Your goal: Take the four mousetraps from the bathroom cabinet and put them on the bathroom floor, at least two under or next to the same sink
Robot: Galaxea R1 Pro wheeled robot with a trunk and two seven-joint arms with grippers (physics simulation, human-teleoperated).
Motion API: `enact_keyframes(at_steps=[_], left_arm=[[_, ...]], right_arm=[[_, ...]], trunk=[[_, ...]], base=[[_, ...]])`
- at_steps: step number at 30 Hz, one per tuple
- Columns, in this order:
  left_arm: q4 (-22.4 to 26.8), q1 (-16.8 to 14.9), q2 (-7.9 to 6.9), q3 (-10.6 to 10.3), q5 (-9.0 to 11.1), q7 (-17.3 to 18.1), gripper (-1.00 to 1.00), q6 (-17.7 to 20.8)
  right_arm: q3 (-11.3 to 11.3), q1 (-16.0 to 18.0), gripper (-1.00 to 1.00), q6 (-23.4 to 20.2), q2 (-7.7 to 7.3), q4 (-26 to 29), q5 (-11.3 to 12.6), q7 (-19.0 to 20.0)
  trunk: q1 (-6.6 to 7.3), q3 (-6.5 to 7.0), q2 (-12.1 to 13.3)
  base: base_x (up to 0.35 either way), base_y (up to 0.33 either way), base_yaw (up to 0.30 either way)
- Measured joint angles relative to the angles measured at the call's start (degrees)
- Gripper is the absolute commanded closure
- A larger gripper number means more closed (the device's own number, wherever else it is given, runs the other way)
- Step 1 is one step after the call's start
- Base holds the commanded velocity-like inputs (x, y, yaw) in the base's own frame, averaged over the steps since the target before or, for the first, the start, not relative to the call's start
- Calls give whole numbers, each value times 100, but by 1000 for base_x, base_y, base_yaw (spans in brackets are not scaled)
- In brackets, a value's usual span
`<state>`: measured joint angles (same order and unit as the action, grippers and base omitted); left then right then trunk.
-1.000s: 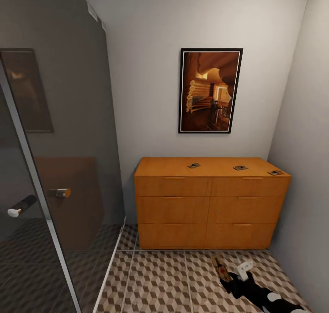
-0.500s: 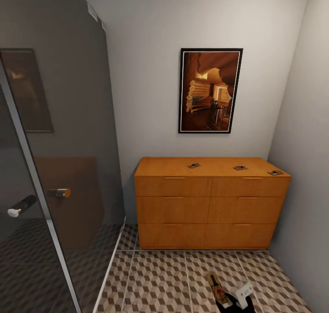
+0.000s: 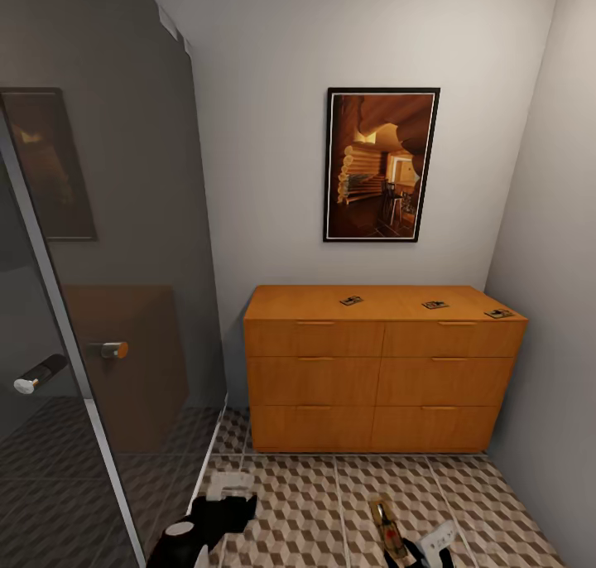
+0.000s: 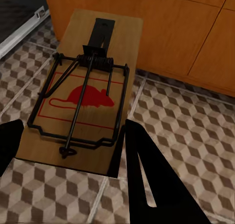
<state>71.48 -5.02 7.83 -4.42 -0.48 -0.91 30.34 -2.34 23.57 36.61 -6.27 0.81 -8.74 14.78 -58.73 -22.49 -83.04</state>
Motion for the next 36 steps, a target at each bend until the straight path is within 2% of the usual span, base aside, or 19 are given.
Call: enact_keyframes(at_steps=[4,6,7,9,13,15,17,19,22,23,25,28,36], left_arm=[[77,-419,13,-26,-3,-5,-100,416],[99,-846,21,-33,-5,-5,-100,934],[100,-966,21,-34,-4,-5,-100,1066],[84,-1404,24,-37,1,-9,-100,1473],[-17,-2016,30,-38,14,-12,-100,1753],[-236,-2428,37,-38,20,-12,-100,1852],[-423,-2710,48,-38,22,-13,-100,1888],[-512,-2862,53,-38,22,-13,-100,1901],[-611,-3101,58,-38,23,-13,-100,1917],[-632,-3211,59,-37,21,-13,-100,1926],[-638,-3293,60,-38,19,-13,-100,1953],[-460,-3440,61,-38,12,-8,-100,2238],[-199,-3476,48,-53,22,13,-100,2400]], right_arm=[[10,-44,100,10,82,0,2,-25],[11,-57,100,13,109,0,1,-34],[13,-59,100,14,113,0,2,-36],[13,-64,100,17,126,0,1,-43],[18,-67,100,151,127,1,8,-89],[20,-98,100,424,128,1,9,-146],[26,-186,100,690,125,0,45,-263],[30,-252,100,852,126,1,95,-393],[33,-474,100,1210,125,1,303,-875],[57,-652,100,1434,131,1,452,-1144],[33,-758,100,1612,141,1,497,-1295],[31,-911,100,1972,200,1,606,-1578],[32,-951,100,2043,256,17,634,-1672]], trunk=[[0,0,0],[0,1,0],[0,0,0],[0,1,0],[0,0,0],[0,0,0],[0,0,0],[0,0,0],[0,-1,0],[0,-1,-1],[0,0,0],[0,0,0],[0,0,0]], base=[[0,0,0],[0,0,0],[0,0,0],[0,0,0],[0,0,0],[0,0,0],[0,0,0],[0,0,0],[0,0,0],[0,0,0],[0,0,0],[0,0,0],[0,0,0]])
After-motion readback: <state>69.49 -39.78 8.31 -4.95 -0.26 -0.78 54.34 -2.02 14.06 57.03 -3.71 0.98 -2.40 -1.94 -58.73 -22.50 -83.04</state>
